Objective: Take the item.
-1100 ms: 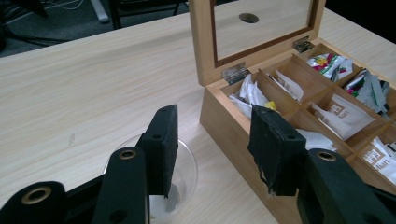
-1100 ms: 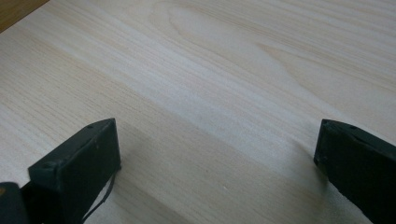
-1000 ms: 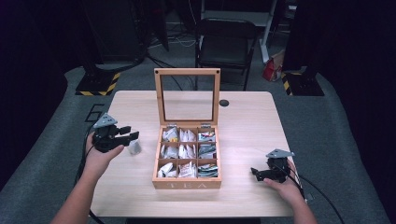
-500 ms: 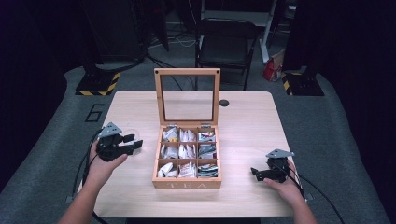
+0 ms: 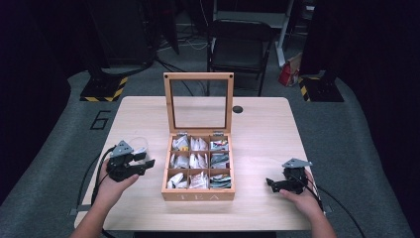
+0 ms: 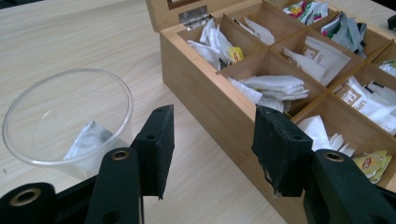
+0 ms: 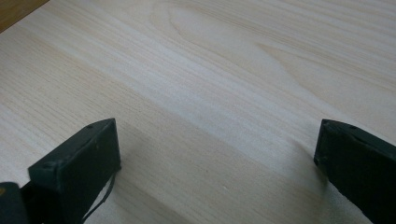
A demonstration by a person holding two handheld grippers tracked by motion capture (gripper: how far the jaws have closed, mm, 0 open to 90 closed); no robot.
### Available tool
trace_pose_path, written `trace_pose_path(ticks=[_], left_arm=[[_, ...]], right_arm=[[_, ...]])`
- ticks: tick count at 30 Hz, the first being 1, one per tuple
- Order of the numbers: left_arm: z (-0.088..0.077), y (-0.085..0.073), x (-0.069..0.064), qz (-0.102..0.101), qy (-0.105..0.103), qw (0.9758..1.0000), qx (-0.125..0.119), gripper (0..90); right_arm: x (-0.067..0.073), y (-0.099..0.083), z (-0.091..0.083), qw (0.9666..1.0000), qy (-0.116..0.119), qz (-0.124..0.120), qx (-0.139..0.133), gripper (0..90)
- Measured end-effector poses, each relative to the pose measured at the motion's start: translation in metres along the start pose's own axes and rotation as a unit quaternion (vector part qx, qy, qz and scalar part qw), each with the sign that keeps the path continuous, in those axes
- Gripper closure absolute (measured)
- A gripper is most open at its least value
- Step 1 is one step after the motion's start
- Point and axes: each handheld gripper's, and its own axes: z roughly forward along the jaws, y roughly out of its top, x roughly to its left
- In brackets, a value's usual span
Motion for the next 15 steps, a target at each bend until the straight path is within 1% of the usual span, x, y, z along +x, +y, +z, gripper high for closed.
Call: trace_pose_path(ticks=[2, 5, 9, 11, 12, 13, 14, 15], left_arm=[[0.001, -0.004, 0.000, 0.003, -0.002, 1.0000, 0.005, 47.3], [0.003, -0.010, 0.000, 0.006, -0.004, 1.0000, 0.004, 45.2], [0.006, -0.017, 0.000, 0.015, -0.006, 0.9998, 0.014, 43.6], [0.007, -0.020, 0.001, 0.016, -0.006, 0.9997, 0.017, 43.4], [0.008, -0.022, 0.001, 0.016, -0.004, 0.9998, 0.014, 43.3], [0.008, -0.024, 0.001, 0.015, -0.006, 0.9997, 0.017, 43.3], [0.009, -0.026, 0.001, 0.010, -0.008, 0.9997, 0.018, 43.2], [0.009, -0.028, 0.002, 0.011, -0.009, 0.9997, 0.020, 43.2]], right_arm=[[0.000, 0.000, 0.000, 1.0000, 0.000, 0.000, 0.000, 0.0], [0.000, 0.000, 0.000, 1.0000, 0.000, 0.000, 0.000, 0.0], [0.000, 0.000, 0.000, 1.0000, 0.000, 0.000, 0.000, 0.0], [0.000, 0.000, 0.000, 1.0000, 0.000, 0.000, 0.000, 0.0], [0.000, 0.000, 0.000, 1.0000, 0.000, 0.000, 0.000, 0.0], [0.000, 0.000, 0.000, 1.0000, 0.000, 0.000, 0.000, 0.0], [0.000, 0.000, 0.000, 1.0000, 0.000, 0.000, 0.000, 0.0], [0.000, 0.000, 0.000, 1.0000, 0.000, 0.000, 0.000, 0.0]])
